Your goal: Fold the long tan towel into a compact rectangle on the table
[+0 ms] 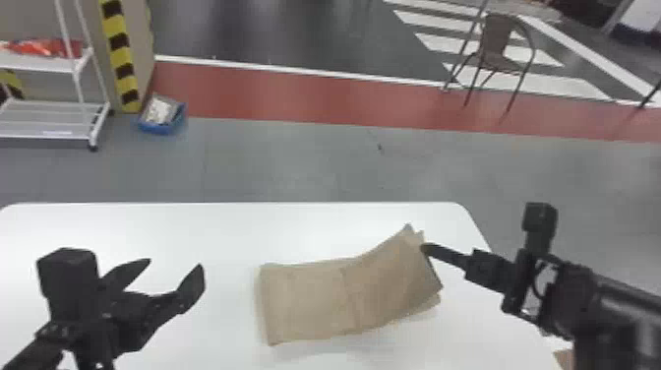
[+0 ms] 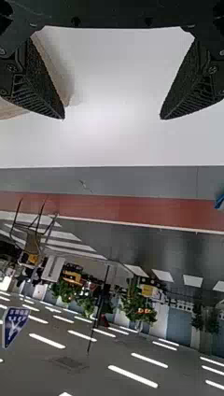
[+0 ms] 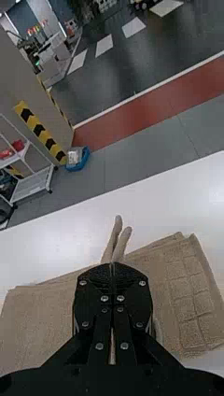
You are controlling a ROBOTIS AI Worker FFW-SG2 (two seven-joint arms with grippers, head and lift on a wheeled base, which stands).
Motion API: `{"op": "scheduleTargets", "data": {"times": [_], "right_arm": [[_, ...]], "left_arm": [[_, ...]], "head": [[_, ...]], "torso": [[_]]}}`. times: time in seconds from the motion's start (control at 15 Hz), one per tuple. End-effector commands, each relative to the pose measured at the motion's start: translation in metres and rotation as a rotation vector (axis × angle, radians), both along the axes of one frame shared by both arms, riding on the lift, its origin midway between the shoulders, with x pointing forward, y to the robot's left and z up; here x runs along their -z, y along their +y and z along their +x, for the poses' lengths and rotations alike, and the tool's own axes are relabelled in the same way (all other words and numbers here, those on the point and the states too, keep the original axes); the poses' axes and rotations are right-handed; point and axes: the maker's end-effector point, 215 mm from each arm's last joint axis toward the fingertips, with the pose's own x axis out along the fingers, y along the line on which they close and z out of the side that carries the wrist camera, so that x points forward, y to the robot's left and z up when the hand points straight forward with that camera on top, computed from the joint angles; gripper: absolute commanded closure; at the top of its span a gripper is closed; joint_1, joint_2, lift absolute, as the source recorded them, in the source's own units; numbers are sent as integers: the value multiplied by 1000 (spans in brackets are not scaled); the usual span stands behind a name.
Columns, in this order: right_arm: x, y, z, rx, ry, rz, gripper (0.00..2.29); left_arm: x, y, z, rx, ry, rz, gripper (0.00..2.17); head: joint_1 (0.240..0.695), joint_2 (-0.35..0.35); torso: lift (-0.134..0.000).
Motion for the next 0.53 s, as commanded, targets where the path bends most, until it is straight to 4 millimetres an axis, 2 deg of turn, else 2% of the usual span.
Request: {"op": "scheduleTargets", "data": {"times": [0.0, 0.07, 0.2, 0.33, 0.47], "right_arm": [[24, -33, 1, 45, -4, 2, 1177], [49, -47, 1, 50, 10, -37, 1177], [86, -61, 1, 57, 63, -99, 1129], [97, -64, 5, 48, 74, -145, 819], [101, -58, 3, 39, 95, -141, 46]], "left_arm": [[3, -3, -2, 5, 5, -2, 140], [1, -6, -1, 8, -5, -5, 140], [3, -9, -2, 12, 0, -6, 140], [5, -9, -4, 12, 3, -4, 140], [5, -4, -6, 5, 3, -3, 140]], "head": [[695, -278], [695, -300], [695, -331], [695, -350], [695, -350]], "torso": [[0], [0], [0], [0], [0]]}}
